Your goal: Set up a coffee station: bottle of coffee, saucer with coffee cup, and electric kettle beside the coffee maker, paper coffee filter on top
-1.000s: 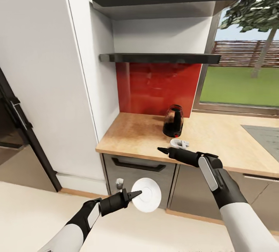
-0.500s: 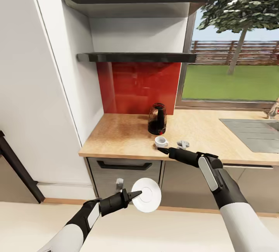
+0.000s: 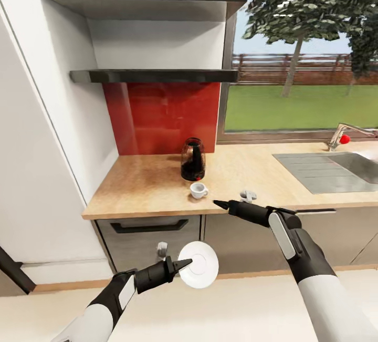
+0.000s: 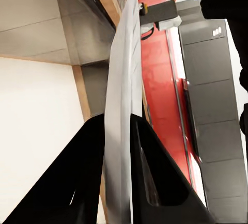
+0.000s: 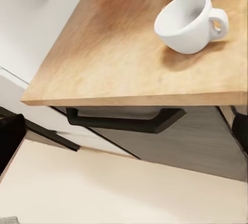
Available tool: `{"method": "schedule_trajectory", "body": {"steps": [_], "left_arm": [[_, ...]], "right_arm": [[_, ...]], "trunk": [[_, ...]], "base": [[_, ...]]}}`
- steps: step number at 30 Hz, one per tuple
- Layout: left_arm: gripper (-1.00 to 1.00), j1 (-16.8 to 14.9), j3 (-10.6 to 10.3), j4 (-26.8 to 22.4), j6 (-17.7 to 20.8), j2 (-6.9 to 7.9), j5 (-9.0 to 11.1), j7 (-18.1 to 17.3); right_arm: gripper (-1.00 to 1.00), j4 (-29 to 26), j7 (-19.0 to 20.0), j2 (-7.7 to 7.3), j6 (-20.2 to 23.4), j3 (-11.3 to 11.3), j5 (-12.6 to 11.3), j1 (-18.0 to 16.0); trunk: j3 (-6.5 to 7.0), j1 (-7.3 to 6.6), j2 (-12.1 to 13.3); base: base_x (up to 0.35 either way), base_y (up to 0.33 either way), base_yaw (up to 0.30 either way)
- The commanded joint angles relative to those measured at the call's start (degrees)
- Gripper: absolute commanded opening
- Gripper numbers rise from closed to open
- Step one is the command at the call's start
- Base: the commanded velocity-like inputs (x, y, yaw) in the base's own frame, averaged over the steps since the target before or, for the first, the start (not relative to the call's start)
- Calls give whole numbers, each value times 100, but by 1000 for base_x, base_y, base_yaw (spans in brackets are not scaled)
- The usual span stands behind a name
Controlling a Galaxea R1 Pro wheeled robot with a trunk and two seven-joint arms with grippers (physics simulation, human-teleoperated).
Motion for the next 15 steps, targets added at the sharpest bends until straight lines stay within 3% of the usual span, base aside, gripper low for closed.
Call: {"method": "schedule_trajectory", "body": {"steps": [1,15], "left_arm": [[-100,-3,18,-6,43,-3,-1,-4],[-100,-3,19,-6,42,-3,0,-4]], "right_arm": [[100,-1,4,-3,25,6,-10,-6],[100,-1,4,0,26,6,-10,-6]], "trunk": [[-16,3,-11],[-79,3,-11]], "base": [[0,0,-240],[0,0,-240]]}}
